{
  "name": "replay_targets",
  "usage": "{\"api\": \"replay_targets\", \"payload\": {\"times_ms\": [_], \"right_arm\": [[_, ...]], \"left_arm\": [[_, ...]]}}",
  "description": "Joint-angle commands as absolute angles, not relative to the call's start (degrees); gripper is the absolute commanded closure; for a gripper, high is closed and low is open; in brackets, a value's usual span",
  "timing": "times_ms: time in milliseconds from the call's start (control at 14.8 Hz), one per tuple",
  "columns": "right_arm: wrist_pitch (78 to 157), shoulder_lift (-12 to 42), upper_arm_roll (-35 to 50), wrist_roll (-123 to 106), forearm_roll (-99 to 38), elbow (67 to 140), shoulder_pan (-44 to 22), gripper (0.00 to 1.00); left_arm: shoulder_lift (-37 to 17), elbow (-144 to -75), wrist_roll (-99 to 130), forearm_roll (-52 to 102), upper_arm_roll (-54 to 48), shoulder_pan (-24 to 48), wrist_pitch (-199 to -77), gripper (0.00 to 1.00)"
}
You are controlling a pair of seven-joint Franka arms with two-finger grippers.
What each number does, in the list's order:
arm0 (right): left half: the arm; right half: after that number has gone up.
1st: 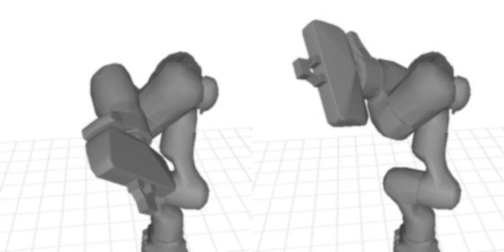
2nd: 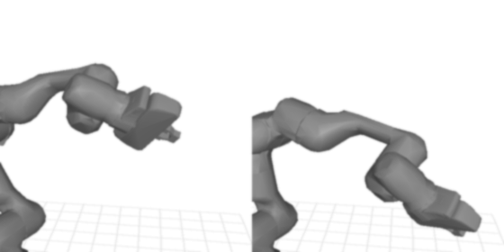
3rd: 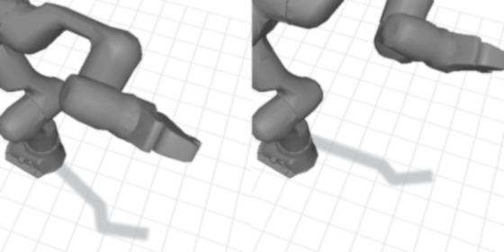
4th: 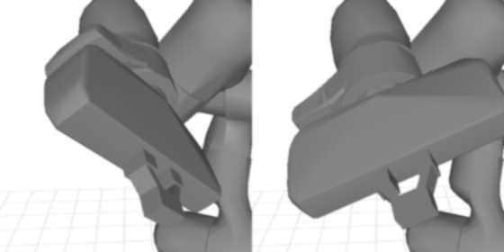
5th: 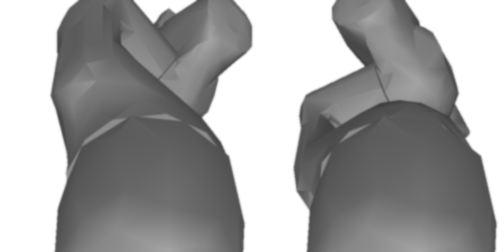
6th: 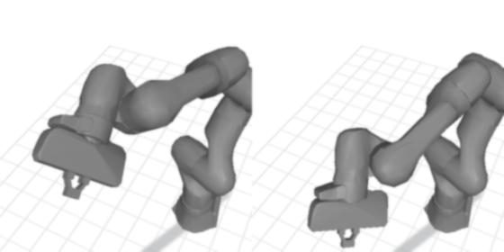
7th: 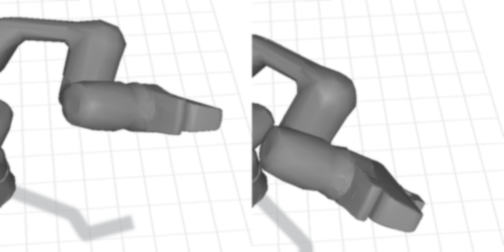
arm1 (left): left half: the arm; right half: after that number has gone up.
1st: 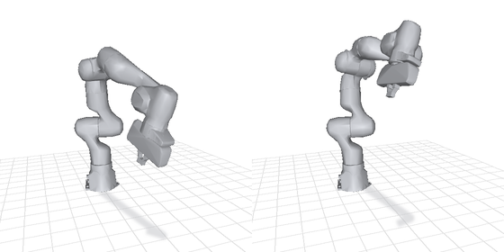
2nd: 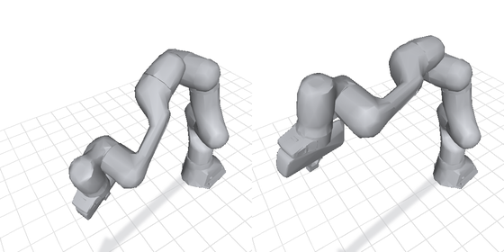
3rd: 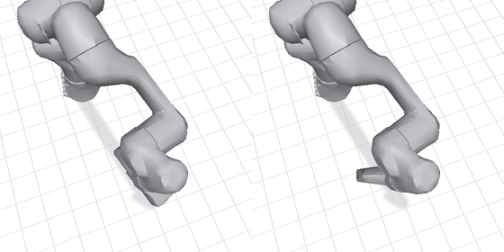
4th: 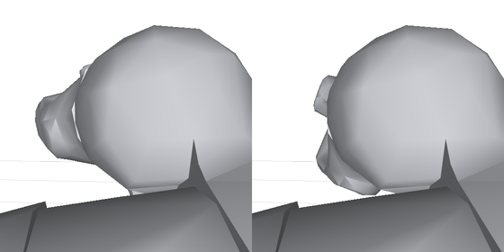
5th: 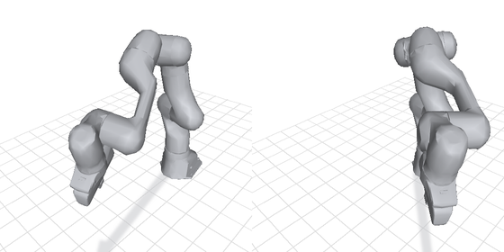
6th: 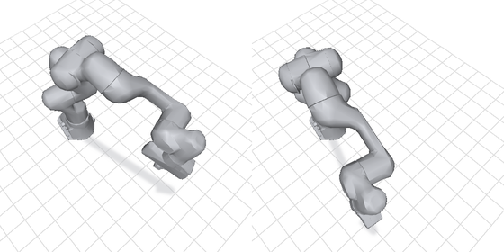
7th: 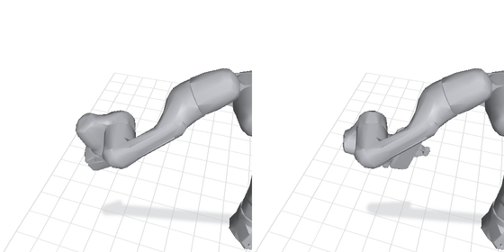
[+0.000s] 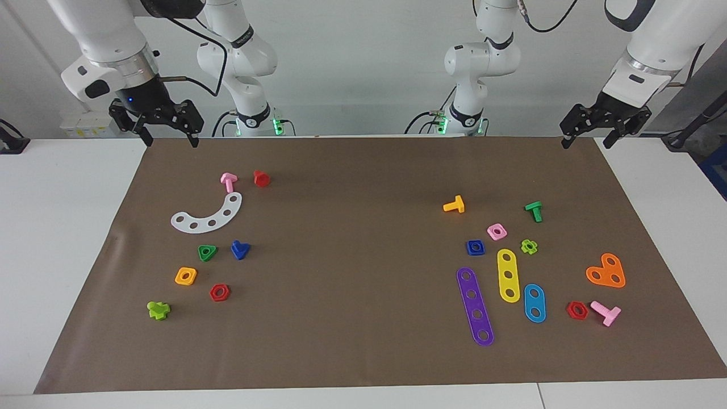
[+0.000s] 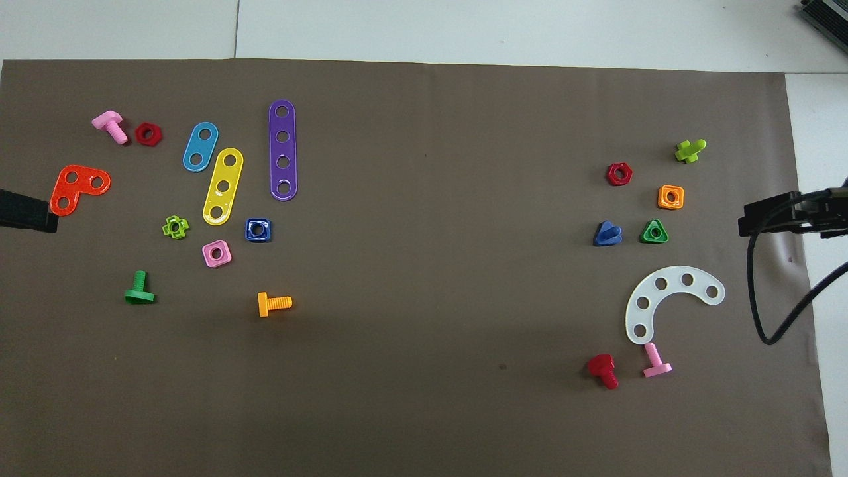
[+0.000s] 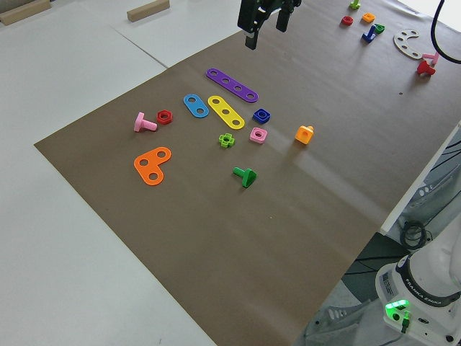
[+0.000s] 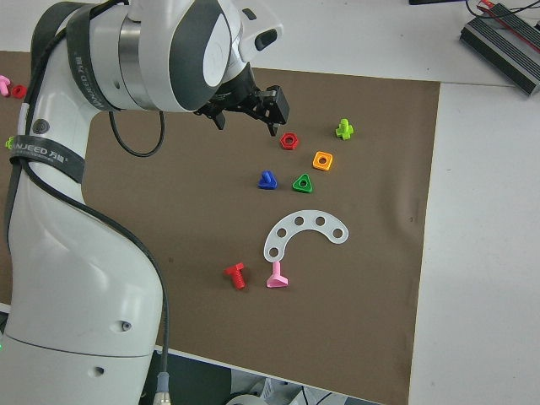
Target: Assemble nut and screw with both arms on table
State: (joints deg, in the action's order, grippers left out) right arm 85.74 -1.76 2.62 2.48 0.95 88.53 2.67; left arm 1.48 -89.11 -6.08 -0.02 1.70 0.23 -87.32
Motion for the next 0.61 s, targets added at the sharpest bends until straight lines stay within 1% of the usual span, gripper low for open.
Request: {"api": "replay_targets", "payload": {"times_ms": [0, 269, 539], "right_arm": [[86.22, -1.76, 3.08, 0.79, 0.09, 88.68, 3.69, 0.00], [86.31, -1.84, 3.08, 0.88, 0.09, 88.94, 3.69, 0.00], [88.06, -2.64, 3.08, 0.79, -0.18, 91.66, 3.78, 0.00]], "left_arm": [[3.25, -90.97, -5.54, 0.09, 1.32, -0.44, -87.10, 0.00], [3.25, -90.97, -5.54, 0.09, 1.32, -0.44, -87.10, 0.00], [3.25, -90.97, -5.54, 0.09, 1.32, -0.44, -87.10, 0.00]]}}
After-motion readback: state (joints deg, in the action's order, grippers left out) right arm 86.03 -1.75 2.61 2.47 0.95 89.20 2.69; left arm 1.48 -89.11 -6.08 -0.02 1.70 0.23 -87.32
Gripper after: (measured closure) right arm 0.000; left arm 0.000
